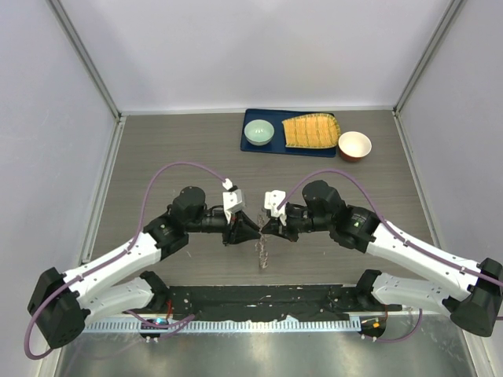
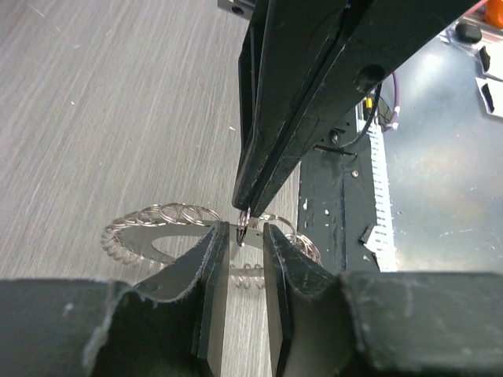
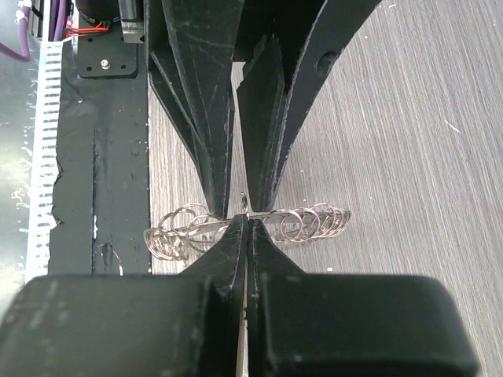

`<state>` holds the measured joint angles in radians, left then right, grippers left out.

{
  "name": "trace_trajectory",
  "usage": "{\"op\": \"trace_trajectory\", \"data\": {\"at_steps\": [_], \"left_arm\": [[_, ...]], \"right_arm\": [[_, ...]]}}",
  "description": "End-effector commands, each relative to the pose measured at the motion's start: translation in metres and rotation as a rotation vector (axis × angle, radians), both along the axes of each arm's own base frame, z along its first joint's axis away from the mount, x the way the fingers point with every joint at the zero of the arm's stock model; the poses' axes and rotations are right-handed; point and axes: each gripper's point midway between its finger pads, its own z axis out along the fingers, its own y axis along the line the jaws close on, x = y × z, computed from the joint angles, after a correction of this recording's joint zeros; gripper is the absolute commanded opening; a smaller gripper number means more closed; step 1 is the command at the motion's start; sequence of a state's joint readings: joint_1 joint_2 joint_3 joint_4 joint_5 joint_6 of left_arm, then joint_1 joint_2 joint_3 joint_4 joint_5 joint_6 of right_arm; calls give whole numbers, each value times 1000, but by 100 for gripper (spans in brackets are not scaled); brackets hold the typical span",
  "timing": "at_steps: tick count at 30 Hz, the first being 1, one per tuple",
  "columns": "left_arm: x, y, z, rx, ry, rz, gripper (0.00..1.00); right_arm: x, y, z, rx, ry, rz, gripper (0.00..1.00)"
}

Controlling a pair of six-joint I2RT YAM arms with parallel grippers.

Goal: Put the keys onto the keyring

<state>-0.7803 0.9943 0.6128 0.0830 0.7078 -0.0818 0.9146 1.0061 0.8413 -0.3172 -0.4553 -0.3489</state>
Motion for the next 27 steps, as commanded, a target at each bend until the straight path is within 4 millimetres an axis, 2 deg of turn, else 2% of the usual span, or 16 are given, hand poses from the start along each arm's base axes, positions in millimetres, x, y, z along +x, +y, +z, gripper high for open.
{"op": "trace_trajectory", "data": {"at_steps": [1, 10, 16, 21, 24, 25, 27], "left_arm": [[5, -1, 25, -84, -73, 30, 27], [6, -1, 21, -76, -68, 33, 16], [3, -3, 16, -53, -40, 3, 20], [1, -5, 12, -38, -20, -15, 19], [1, -6, 12, -38, -18, -16, 8], [1, -6, 13, -43, -21, -16, 2], [3, -6, 17, -57, -32, -4, 0]], "right_arm": [[0, 9, 25, 85, -46, 21, 1], [-1, 10, 25, 83, -43, 32, 1], [-1, 10, 25, 83, -42, 30, 1], [-1, 10, 24, 81, -40, 34, 1], [-2, 11, 25, 85, -38, 37, 1], [-2, 11, 25, 85, -39, 37, 1], [-2, 11, 23, 82, -32, 36, 1]]}}
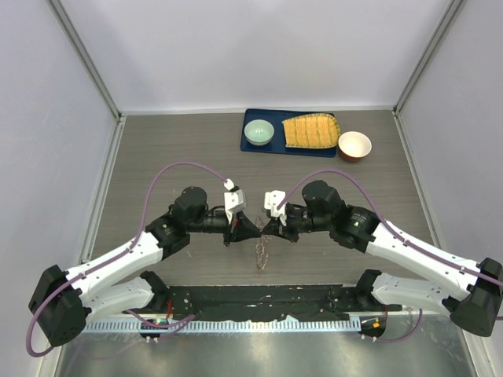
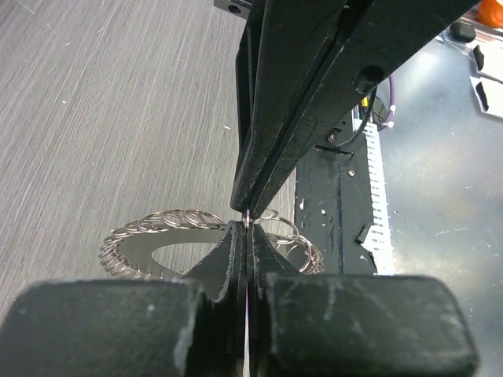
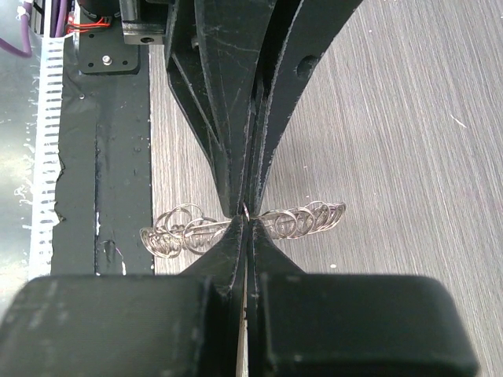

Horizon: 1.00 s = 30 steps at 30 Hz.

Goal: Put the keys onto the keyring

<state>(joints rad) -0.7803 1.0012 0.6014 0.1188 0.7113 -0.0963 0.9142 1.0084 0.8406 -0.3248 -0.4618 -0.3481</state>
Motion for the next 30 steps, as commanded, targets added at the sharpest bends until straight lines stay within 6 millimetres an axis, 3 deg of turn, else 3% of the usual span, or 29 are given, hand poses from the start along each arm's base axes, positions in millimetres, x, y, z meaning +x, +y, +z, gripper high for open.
{"op": "trace_trajectory", "data": {"at_steps": [1, 3, 8, 10, 13, 22, 30], "left_arm": [[3, -4, 17, -47, -38, 1, 0], [7, -3, 20, -62, -53, 29, 0], [16, 3, 17, -102, -76, 115, 0], [22, 3, 25, -153, -92, 161, 0], [26, 6, 29, -207, -110, 199, 0], [31, 18, 55, -352, -204, 283, 0], [46, 25, 64, -398, -223, 394, 0]], "right_arm": [[1, 11, 26, 91, -41, 24, 1], [3, 11, 26, 93, -40, 5, 5], [12, 3, 38, 138, -51, -92, 33], [20, -1, 43, 162, -69, -154, 43], [21, -6, 45, 171, -66, -188, 50], [27, -9, 36, 185, -36, -257, 52], [30, -7, 38, 243, 9, -313, 65]]}}
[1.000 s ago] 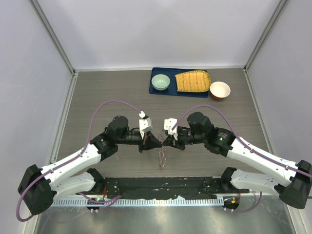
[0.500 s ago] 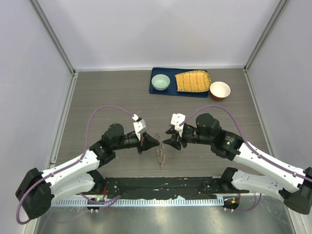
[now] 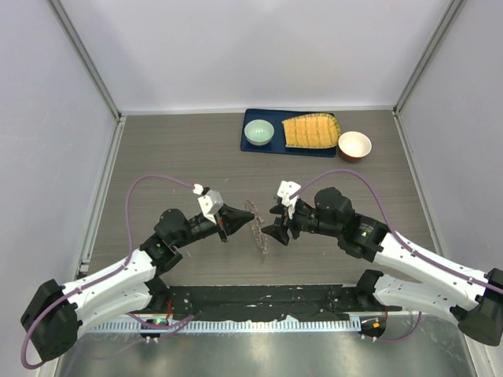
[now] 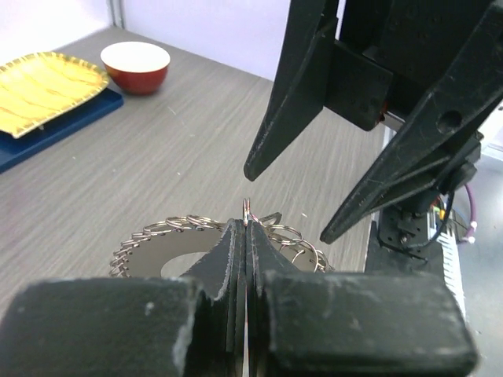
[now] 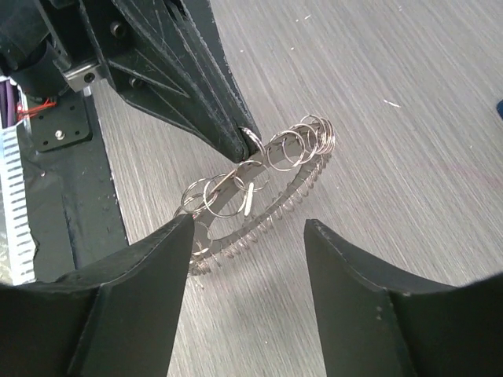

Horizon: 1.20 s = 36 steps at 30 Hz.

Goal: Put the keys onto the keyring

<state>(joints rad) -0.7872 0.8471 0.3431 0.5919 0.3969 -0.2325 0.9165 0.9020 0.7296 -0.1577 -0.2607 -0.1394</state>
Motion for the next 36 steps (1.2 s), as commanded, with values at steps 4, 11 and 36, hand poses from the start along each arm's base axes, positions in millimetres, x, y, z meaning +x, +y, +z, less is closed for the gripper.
{"op": "trace_trajectory", "data": {"at_steps": [4, 11, 36], "left_arm": [[16, 3, 40, -148, -92, 101, 0], [8, -6, 40, -148, -108, 32, 0], [-25, -10, 56, -186, -189, -134, 0]], "right_arm": [[12, 3, 24, 101, -21, -103, 66], [33, -15, 45, 114, -140, -225, 63], [12, 1, 51, 113, -111, -42, 36]]}}
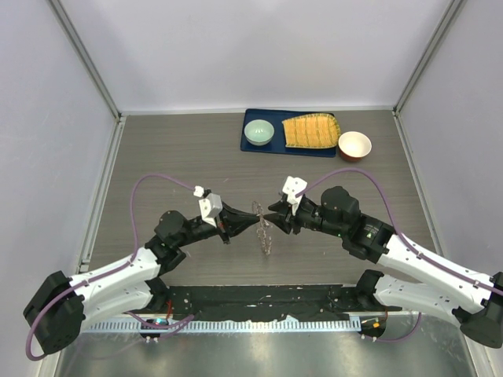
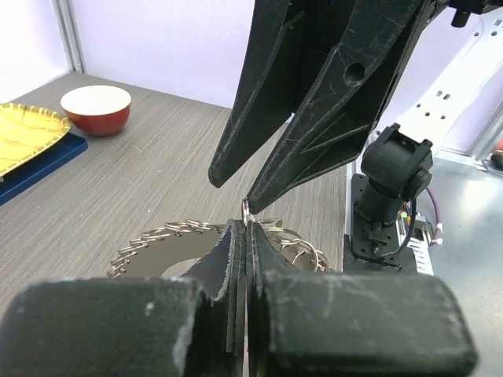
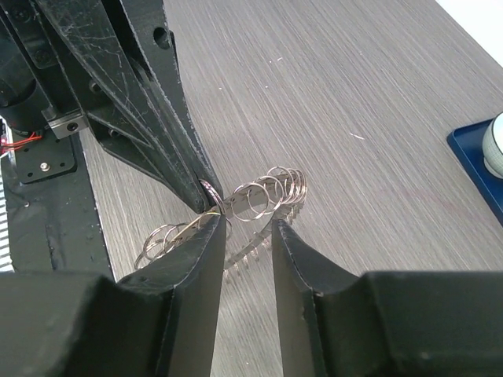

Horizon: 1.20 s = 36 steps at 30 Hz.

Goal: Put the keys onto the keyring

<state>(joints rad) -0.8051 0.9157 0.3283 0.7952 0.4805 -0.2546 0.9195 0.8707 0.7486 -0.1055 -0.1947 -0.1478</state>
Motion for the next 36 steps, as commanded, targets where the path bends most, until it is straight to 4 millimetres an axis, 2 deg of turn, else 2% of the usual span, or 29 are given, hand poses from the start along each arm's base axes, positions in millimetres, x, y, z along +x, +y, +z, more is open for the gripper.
{"op": "trace_trajectory", "data": {"at_steps": [1, 5, 9, 20, 25, 30, 36], "left_arm": [[-13, 4, 40, -113, -120, -34, 0], [-18, 5, 43, -122, -137, -51, 0], [-21, 5, 47, -134, -145, -66, 0], [-27, -3, 46, -125, -145, -113, 0], [-31, -6, 46, -120, -147, -140, 0], [-27, -7, 44, -117, -137, -124, 0], [-8, 2, 33, -91, -121, 11, 0]], "right_arm": [[0, 3, 19, 42, -25, 22, 35], [-6, 5, 17, 48, -10, 55, 28], [-8, 7, 13, 40, 2, 76, 26], [-28, 20, 20, 82, 26, 211, 24], [-31, 26, 15, 74, 46, 244, 24], [-27, 26, 13, 60, 59, 222, 24], [-2, -1, 15, 38, 40, -1, 34]]}}
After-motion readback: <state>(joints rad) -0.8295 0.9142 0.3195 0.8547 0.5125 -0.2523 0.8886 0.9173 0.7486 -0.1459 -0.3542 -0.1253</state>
